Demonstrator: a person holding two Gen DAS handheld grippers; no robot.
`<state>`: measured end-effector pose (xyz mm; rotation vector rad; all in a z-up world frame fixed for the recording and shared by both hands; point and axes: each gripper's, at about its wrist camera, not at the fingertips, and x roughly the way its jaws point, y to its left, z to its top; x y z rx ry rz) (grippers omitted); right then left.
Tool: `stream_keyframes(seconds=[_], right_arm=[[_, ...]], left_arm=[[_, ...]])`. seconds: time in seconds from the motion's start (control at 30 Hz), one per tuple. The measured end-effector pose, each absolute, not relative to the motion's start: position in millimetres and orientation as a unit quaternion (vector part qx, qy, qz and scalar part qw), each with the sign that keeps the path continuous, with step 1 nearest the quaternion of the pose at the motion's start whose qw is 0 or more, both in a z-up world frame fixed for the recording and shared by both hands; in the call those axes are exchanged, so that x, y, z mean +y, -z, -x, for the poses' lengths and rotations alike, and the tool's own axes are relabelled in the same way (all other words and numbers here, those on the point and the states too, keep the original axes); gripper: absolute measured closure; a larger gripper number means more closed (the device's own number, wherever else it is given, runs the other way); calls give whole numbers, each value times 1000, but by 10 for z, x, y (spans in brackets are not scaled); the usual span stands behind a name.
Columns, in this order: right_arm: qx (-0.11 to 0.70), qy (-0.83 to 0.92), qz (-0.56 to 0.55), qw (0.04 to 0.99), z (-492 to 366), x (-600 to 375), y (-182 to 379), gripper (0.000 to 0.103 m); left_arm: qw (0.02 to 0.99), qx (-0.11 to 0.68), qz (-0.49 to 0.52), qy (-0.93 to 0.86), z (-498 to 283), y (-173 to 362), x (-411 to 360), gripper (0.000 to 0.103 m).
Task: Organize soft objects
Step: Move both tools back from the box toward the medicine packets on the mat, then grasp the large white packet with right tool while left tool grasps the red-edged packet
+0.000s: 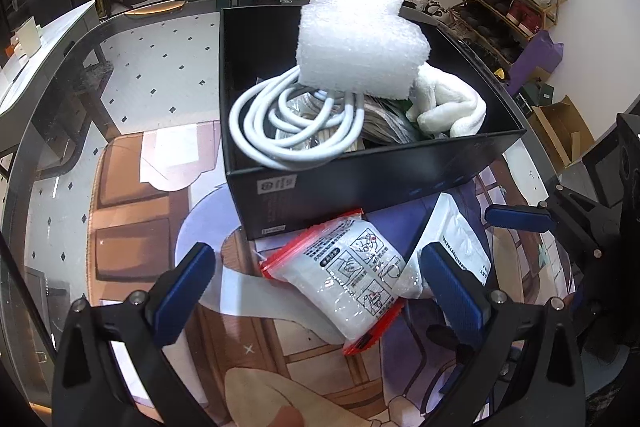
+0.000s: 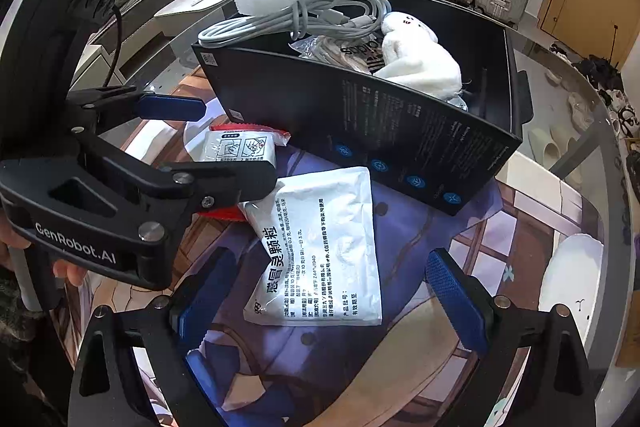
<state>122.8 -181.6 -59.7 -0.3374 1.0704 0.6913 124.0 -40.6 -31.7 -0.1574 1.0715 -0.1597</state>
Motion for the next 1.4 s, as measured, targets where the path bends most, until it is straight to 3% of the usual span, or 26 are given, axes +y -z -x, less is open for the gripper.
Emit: stream_keyframes(seconds=[0.4,0.53,0.67,1.03,1.3,1.4], right_arm=[[501,-310,164,791,-1339,-1715,667,7],[493,-297,173,799,-1331,-1740,662,32],[493,-295,174,800,-1331,-1774,649,45],[505,-275,181,798,-1324,-1866,618,56],[512,-249,172,804,-1404,-2054,596,59],[508,-252,167,807,-1420,-2079,544,71]], left_arm=[[849,515,95,70,-1315,352,-403,0],[849,516,95,67,-1338,352,-445,0],[849,514,98,66,-1342,352,-471,0],[852,514,78,51,-1316,378,-598,0],[856,516,10,16,-1309,454,-761,0],[859,511,6,12,-1293,469,-764,0]])
